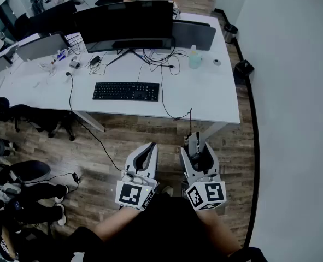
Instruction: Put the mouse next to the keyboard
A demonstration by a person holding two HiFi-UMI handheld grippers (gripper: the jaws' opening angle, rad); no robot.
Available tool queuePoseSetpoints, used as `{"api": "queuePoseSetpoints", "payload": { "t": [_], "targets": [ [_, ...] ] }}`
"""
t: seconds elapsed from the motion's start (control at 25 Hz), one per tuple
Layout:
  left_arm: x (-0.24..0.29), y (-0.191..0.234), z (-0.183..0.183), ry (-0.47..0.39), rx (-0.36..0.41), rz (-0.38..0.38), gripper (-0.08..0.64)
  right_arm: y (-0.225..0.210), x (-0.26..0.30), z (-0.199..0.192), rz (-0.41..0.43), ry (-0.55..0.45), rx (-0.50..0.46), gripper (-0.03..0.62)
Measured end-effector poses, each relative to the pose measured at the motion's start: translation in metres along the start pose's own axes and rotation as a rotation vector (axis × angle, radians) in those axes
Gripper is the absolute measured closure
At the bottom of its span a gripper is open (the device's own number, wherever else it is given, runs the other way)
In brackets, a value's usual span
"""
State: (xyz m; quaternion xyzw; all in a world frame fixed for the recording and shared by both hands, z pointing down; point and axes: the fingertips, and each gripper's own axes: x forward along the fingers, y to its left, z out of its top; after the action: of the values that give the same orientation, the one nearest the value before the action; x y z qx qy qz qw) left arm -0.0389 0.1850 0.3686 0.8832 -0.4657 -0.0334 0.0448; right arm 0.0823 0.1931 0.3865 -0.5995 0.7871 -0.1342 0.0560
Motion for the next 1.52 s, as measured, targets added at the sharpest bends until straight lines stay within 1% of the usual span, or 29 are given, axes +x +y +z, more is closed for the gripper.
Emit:
{"api": "queuePoseSetpoints", "payload": {
  "t": [0.2,0.36,0.56,0.68,0.76,0.88,0.96,1.04,1.24,1.52],
  "targets": [
    [-0.008,-0.012,-0.003,-0.006,0.003,0.003,0.557,0.003,-0.012,-0.003,0.031,-0.01,-0.009,0.278],
    [-0.015,-0.02,-0.003,-0.001,0.011,0.017,0.557,0.001,-0.023,0.008,0.056,-0.052,0.002,0.278],
    [-0.025,-0.023,-0.011,0.029,0.024,0.051,0.557,-0.012,-0.029,0.012,0.059,-0.072,0.013,0.278],
    [-0.029,-0.018,-0.014,0.036,0.022,0.067,0.557,-0.02,-0.029,0.011,0.055,-0.068,0.043,0.278],
    [-0.027,-0.015,-0.016,0.038,0.028,0.074,0.557,-0.027,-0.027,0.009,0.051,-0.06,0.041,0.278],
    [-0.018,-0.012,-0.017,0.027,0.01,0.069,0.557,-0.029,-0.024,0.013,0.058,-0.054,-0.025,0.278],
    [-0.008,-0.01,-0.013,0.003,-0.018,0.054,0.557,-0.03,-0.02,0.017,0.058,-0.055,-0.042,0.278],
    [0.004,-0.007,-0.013,-0.009,-0.034,0.041,0.557,-0.033,-0.013,0.018,0.05,-0.05,-0.041,0.278],
    [0.035,0.006,-0.018,0.001,-0.014,0.029,0.557,-0.052,0.01,0.016,0.013,-0.023,-0.028,0.278],
    [0.083,0.041,-0.029,0.021,-0.036,0.012,0.557,-0.069,0.071,0.013,-0.012,0.03,-0.001,0.278]
  ]
}}
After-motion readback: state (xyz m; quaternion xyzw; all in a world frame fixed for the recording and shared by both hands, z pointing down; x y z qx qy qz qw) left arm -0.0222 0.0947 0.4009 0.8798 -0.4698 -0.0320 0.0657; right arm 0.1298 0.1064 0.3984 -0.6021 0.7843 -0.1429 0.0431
